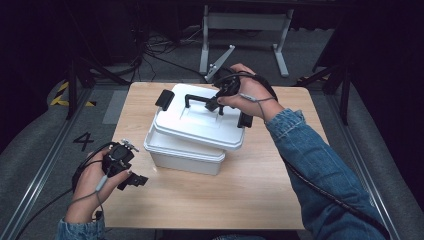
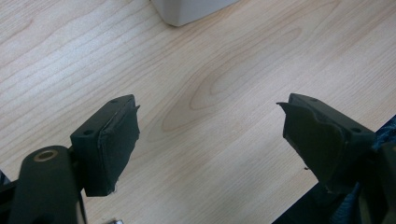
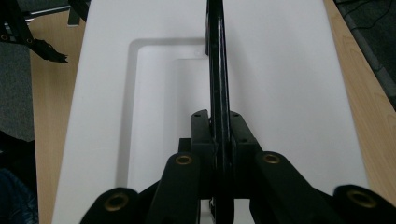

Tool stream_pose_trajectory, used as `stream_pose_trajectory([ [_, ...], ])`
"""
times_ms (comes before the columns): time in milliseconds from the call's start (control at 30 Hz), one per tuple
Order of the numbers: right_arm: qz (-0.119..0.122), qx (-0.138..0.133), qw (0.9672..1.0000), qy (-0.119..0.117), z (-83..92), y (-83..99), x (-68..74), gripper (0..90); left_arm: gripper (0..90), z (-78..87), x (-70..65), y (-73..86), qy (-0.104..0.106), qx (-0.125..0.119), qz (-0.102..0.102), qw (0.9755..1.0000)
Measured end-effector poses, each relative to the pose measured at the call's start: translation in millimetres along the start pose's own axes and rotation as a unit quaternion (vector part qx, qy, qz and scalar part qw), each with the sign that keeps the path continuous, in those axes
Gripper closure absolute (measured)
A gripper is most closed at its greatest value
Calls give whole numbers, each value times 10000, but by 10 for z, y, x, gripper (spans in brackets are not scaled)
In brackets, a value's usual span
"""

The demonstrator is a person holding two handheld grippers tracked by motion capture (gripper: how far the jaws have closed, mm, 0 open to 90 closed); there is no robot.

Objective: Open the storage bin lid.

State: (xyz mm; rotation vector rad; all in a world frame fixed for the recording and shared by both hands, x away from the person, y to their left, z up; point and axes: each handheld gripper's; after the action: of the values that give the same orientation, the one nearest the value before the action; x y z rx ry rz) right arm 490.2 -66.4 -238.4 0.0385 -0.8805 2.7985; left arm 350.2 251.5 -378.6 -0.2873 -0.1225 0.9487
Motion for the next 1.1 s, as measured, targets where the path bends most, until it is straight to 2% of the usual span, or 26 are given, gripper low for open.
stream_pose_trajectory([
  [233, -143, -81, 9998, 143, 224, 180, -31, 843, 193, -10, -15, -12, 55, 38, 78, 9999],
  [633, -381, -195, 9982, 427, 622, 559, -91, 843, 193, -28, 4, -2, 7, 63, 28, 10000],
  [700, -440, -232, 9976, 473, 673, 635, -107, 843, 193, -32, -7, 0, 65, 60, 103, 9999],
  [733, -447, -246, 9975, 496, 689, 663, -114, 843, 193, -28, 0, -3, 8, 56, 38, 10000],
  [767, -491, -252, 9972, 512, 711, 701, -119, 843, 193, -31, -8, -1, 60, 58, 105, 9999],
  [1100, -753, -327, 9946, 639, 886, 1036, -191, 843, 193, -47, -3, -6, 54, 94, 84, 9999],
])
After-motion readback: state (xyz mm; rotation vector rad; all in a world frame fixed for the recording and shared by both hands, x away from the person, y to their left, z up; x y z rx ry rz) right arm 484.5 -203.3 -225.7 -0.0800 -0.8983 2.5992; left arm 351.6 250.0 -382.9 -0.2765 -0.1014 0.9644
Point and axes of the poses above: each handheld gripper's, and its own axes: z roughly backward along the jaws, y roughly out of its underside, x roughly to its left, and after that the axes turned 7 degrees about -y, right-handed
